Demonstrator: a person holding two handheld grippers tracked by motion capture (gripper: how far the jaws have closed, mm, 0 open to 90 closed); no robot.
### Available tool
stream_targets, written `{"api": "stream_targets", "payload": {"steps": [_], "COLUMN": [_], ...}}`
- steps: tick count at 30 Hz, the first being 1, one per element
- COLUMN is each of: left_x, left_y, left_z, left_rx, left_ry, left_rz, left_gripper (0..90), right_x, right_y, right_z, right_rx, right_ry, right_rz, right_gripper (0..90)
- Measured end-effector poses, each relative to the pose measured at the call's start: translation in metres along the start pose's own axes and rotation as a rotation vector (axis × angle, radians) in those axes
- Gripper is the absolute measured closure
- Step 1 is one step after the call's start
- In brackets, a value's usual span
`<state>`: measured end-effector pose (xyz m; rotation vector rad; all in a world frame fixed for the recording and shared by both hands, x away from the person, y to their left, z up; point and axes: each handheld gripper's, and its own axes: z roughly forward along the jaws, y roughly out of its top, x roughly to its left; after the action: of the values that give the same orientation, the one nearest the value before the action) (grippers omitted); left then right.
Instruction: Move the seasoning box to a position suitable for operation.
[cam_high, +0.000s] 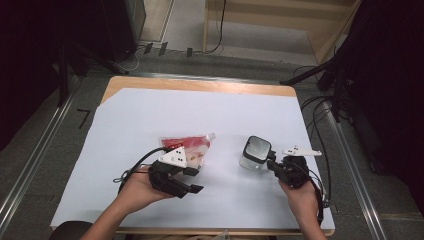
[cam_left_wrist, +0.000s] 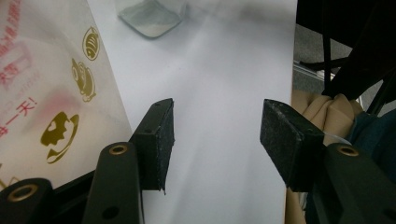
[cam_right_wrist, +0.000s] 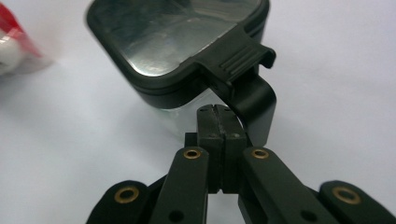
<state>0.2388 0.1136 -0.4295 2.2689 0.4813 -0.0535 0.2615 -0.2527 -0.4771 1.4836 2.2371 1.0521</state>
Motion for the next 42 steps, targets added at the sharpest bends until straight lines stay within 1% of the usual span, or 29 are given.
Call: {"api": "stream_targets", "payload": {"steps": [3,4,6,8,9,10,12,14,15,16,18,19,20,21,22,23,24,26,27,29,31,33,34,36,37,38,39,40,42], "left_x": [0.0,-0.001,-0.002,-0.002,-0.003,-0.003,-0.003,-0.005,-0.005,-0.006,-0.009,-0.01,-0.009,-0.009,-0.007,-0.005,-0.003,0.001,0.004,0.008,0.014,0.02,0.023,0.03,0.035,0.041,0.041,0.044,0.049], "left_y": [0.0,0.0,0.0,0.0,0.001,0.001,0.001,0.001,0.001,0.001,0.001,-0.001,-0.004,-0.004,-0.008,-0.011,-0.013,-0.019,-0.022,-0.026,-0.031,-0.034,-0.035,-0.035,-0.035,-0.032,-0.032,-0.031,-0.025], "left_z": [0.003,0.003,0.005,0.007,0.008,0.009,0.008,0.004,0.004,0.001,-0.006,-0.012,-0.021,-0.021,-0.028,-0.034,-0.04,-0.049,-0.054,-0.062,-0.071,-0.077,-0.079,-0.08,-0.079,-0.077,-0.077,-0.075,-0.072], "left_rx": [0.005,0.009,0.01,0.018,0.023,0.017,0.021,0.014,0.014,0.016,0.015,0.017,0.012,0.012,0.005,0.005,0.007,0.001,0.005,0.0,-0.008,-0.015,-0.019,-0.019,-0.028,-0.042,-0.042,-0.053,-0.061], "left_ry": [-0.008,-0.007,-0.009,-0.015,-0.013,-0.015,-0.018,-0.019,-0.019,-0.017,-0.01,-0.001,0.014,0.014,0.027,0.04,0.046,0.063,0.073,0.082,0.096,0.123,0.137,0.152,0.155,0.153,0.153,0.147,0.142], "left_rz": [0.0,0.009,0.011,0.017,0.017,0.013,0.014,0.005,0.005,0.008,0.015,0.012,0.009,0.009,-0.003,-0.006,-0.018,-0.035,-0.031,-0.049,-0.066,-0.084,-0.092,-0.106,-0.11,-0.112,-0.112,-0.116,-0.105], "left_gripper": [45.8,45.8,45.8,45.8,45.8,45.8,45.8,45.8,45.8,45.8,45.9,46.0,46.2,46.2,46.2,46.7,47.1,47.4,47.8,50.0,50.7,50.7,50.6,49.9,49.6,49.1,48.8,48.8,48.7], "right_x": [-0.009,-0.014,-0.016,-0.02,-0.023,-0.025,-0.027,-0.025,-0.025,-0.023,-0.02,-0.02,-0.022,-0.022,-0.022,-0.022,-0.021,-0.018,-0.017,-0.016,-0.018,-0.019,-0.018,-0.018,-0.019,-0.02,-0.02,-0.02,-0.021], "right_y": [0.002,0.003,0.004,0.006,0.006,0.007,0.007,0.006,0.006,0.006,0.006,0.006,0.005,0.005,0.005,0.004,0.004,0.004,0.004,0.005,0.005,0.005,0.005,0.005,0.005,0.005,0.005,0.005,0.006], "right_z": [0.004,0.006,0.007,0.01,0.012,0.012,0.012,0.006,0.006,0.001,-0.01,-0.012,-0.016,-0.016,-0.016,-0.014,-0.012,-0.008,-0.006,-0.004,-0.002,-0.002,-0.001,0.0,0.001,0.002,0.002,0.003,0.004], "right_rx": [0.002,-0.007,-0.009,-0.011,-0.023,-0.025,-0.016,-0.005,-0.005,-0.004,-0.029,-0.036,-0.05,-0.05,-0.049,-0.034,-0.021,-0.009,-0.005,0.002,0.006,0.009,0.015,0.016,0.018,0.018,0.018,0.015,0.01], "right_ry": [-0.005,-0.003,0.001,-0.006,0.0,0.004,0.023,0.015,0.015,0.018,0.003,0.0,0.01,0.01,0.021,0.04,0.042,0.045,0.041,0.032,0.036,0.033,0.034,0.031,0.027,0.032,0.032,0.028,0.027], "right_rz": [0.0,0.008,0.005,0.005,0.012,0.012,0.034,0.034,0.034,0.034,0.026,0.028,0.038,0.038,0.054,0.052,0.046,0.028,0.014,0.007,0.005,0.006,0.007,0.001,-0.004,0.007,0.007,0.01,0.017], "right_gripper": [90.0,90.0,90.0,90.0,90.0,90.0,90.0,90.0,90.0,90.0,90.0,90.0,90.0,90.0,90.0,90.0,90.0,90.0,90.0,90.0,90.0,90.0,90.0,90.0,90.0,90.0,90.0,90.0,90.0]}}
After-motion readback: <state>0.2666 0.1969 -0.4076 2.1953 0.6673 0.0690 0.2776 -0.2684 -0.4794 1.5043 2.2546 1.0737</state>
